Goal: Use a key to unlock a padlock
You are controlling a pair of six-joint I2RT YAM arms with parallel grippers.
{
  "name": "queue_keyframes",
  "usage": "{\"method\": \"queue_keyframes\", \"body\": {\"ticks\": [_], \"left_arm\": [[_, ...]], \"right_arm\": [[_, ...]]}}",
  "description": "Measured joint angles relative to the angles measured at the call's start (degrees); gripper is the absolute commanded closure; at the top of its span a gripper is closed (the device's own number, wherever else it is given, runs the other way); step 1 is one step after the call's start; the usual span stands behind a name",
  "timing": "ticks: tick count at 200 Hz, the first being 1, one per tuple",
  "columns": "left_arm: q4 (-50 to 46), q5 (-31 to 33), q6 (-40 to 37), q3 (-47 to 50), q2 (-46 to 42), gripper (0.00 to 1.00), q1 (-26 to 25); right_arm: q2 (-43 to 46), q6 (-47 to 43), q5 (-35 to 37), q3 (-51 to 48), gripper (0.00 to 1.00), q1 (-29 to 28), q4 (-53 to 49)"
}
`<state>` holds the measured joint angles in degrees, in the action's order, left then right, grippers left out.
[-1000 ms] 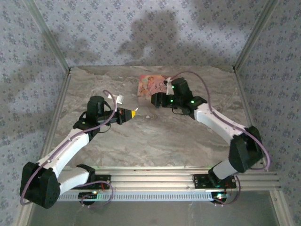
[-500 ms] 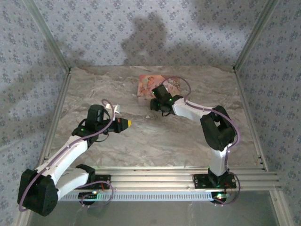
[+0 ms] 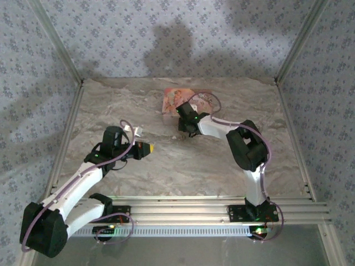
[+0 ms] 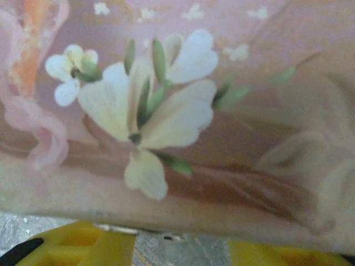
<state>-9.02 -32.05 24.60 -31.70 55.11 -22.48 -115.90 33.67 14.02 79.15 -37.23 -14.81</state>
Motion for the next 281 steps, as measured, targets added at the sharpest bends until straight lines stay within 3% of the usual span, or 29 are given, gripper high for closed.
{"method": "queue_keyframes", "body": {"ticks": [102,158,188,233,281], "left_arm": [[0.0,0.0,-1.6,0.0,0.0,1.0,0.0],[-0.2,-0.3,-2.0,0.1,0.0,1.0,0.0],[-0.2,-0.4,-2.5,0.5,0.0,1.0,0.0],[-0.2,-1.0,-3.1,0.8,0.0,1.0,0.0],[-0.3,-2.4,-3.2,0.8,0.0,1.0,-0.8]], "right_arm": [[-3.4,0.6,2.9,3.5,0.6,-0.4,-0.1],[-4.6,0.6,3.1,5.1,0.85,-0.4,-0.5],[-4.6,0.3,2.9,5.1,0.92,-0.4,-0.9],[-3.2,-0.5,-0.2,3.8,1.0,-0.1,-0.9],[0.3,-2.2,-7.1,1.3,1.0,0.0,-3.8]]}}
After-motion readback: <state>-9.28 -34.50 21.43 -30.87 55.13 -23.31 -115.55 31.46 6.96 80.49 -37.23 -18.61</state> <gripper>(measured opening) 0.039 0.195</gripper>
